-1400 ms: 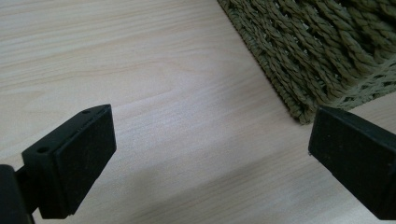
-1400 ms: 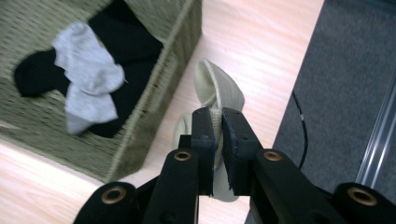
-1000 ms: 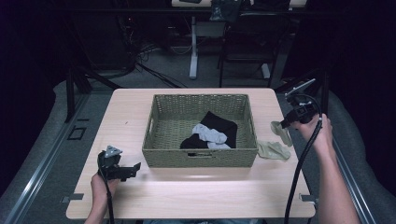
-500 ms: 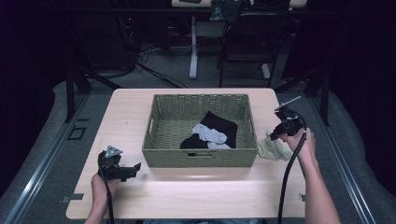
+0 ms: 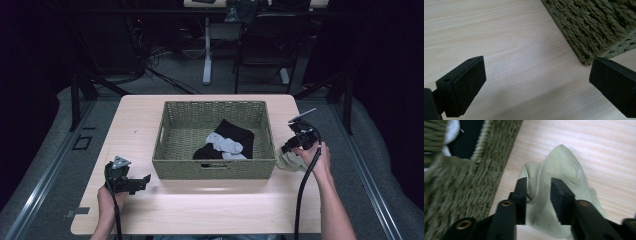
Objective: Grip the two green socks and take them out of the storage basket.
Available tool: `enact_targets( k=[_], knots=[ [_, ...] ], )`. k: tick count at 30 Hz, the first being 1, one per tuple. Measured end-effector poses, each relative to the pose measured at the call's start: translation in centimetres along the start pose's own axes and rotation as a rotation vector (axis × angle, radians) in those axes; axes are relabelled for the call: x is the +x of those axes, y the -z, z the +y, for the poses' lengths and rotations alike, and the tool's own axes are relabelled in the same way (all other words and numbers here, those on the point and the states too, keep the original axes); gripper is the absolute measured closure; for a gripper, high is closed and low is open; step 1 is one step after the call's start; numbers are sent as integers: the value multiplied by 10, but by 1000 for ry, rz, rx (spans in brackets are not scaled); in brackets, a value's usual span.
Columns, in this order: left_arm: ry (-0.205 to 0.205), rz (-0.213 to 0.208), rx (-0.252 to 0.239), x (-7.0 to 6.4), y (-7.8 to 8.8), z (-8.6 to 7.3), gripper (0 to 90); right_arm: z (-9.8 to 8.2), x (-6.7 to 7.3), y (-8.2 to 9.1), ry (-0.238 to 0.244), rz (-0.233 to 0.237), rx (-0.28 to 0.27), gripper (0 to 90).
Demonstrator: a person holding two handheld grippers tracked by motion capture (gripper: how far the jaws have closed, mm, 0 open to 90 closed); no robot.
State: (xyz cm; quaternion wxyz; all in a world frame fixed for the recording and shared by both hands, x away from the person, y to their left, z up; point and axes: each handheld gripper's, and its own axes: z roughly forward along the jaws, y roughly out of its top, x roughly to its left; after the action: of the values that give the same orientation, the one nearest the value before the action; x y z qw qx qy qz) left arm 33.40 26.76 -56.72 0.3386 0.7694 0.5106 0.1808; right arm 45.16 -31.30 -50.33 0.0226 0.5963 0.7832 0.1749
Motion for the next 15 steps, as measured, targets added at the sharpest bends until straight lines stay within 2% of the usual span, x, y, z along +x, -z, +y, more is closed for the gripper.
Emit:
enact_targets(
  k=[2,5,7,9,15],
  knots=[
    [0,0,1,0,0,0,8,-3,3,8,2,-14,-35,575],
    [-1,1,-4,-1,-1,0,8,-8,5,19,27,-23,-47,489],
    [-2,-3,2,0,0,0,8,-14,10,31,41,-36,-83,405],
    [0,-3,3,-1,-1,0,8,-20,14,41,52,-50,-114,379],
    [-3,0,4,-1,-1,0,8,-44,29,66,101,-50,-183,225]
  ],
)
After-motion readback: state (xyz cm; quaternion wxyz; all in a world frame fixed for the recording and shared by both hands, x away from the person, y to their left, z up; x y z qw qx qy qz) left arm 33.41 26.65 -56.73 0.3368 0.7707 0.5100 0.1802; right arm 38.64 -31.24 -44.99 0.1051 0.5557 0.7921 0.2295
